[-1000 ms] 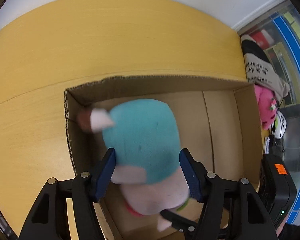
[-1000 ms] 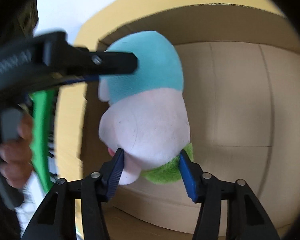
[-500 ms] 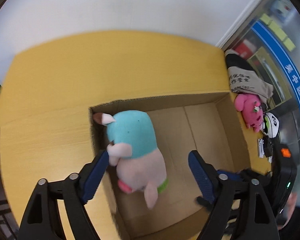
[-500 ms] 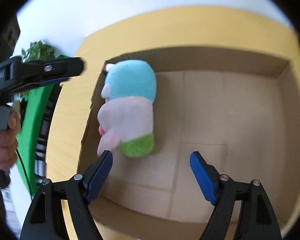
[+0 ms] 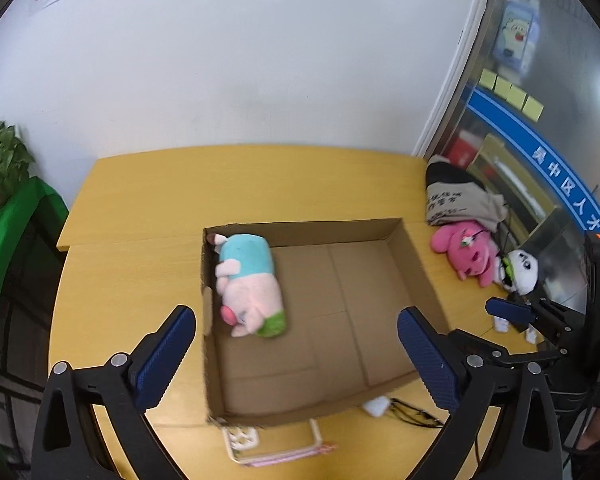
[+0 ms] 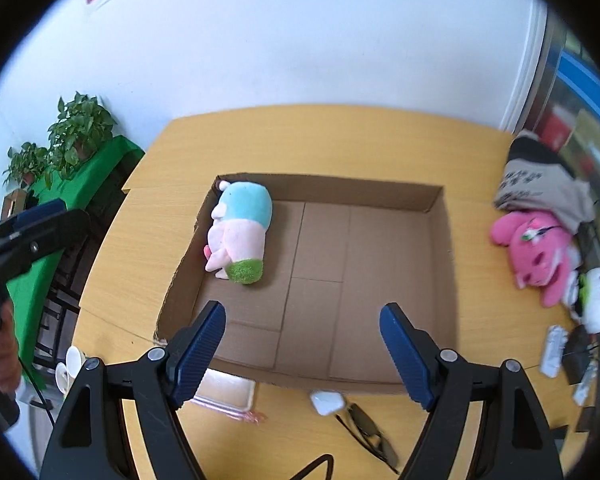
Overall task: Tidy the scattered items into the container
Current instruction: 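Lower the plush pig into the box and open the right gripper, then move the left tool to the white phone case and close on its rim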
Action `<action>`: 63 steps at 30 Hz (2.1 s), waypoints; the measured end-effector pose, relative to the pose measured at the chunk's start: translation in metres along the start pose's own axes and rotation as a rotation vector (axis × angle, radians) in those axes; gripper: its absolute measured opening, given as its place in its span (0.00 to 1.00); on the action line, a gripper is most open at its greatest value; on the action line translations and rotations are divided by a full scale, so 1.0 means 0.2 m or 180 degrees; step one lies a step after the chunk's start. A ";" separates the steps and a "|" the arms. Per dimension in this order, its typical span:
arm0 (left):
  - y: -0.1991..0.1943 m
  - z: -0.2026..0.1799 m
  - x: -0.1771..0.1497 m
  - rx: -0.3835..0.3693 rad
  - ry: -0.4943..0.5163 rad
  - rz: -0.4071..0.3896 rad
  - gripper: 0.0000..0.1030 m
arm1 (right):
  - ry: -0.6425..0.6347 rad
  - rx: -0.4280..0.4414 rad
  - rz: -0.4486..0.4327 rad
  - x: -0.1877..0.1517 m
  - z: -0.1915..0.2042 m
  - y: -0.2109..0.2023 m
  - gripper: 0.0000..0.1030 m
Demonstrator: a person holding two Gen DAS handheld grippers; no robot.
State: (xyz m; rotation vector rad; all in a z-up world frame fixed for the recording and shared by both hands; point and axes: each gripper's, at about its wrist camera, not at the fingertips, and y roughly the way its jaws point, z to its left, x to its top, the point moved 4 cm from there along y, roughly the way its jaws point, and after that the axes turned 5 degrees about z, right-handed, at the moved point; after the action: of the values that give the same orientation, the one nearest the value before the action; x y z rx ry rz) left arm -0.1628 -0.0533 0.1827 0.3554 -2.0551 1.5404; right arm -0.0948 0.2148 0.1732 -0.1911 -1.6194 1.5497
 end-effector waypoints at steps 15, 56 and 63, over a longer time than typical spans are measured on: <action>-0.24 -0.20 -0.27 -0.0055 -0.0009 -0.0022 0.99 | -0.0001 0.0061 0.0019 -0.18 -0.09 -0.18 0.77; 0.96 0.64 -1.18 -0.0146 -0.0845 0.1672 0.50 | 0.0157 0.0189 0.1118 -0.77 0.34 1.27 0.52; 0.99 0.61 -1.22 -0.0157 -0.0767 0.1781 0.09 | -0.0020 0.0154 0.1149 -0.76 0.35 1.26 0.08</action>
State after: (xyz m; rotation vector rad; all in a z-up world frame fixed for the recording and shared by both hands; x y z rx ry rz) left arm -0.0968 -0.1329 -0.1369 -0.0719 -2.5227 1.8249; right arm -0.1565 0.1212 -0.1071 -0.4737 -1.6128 1.8585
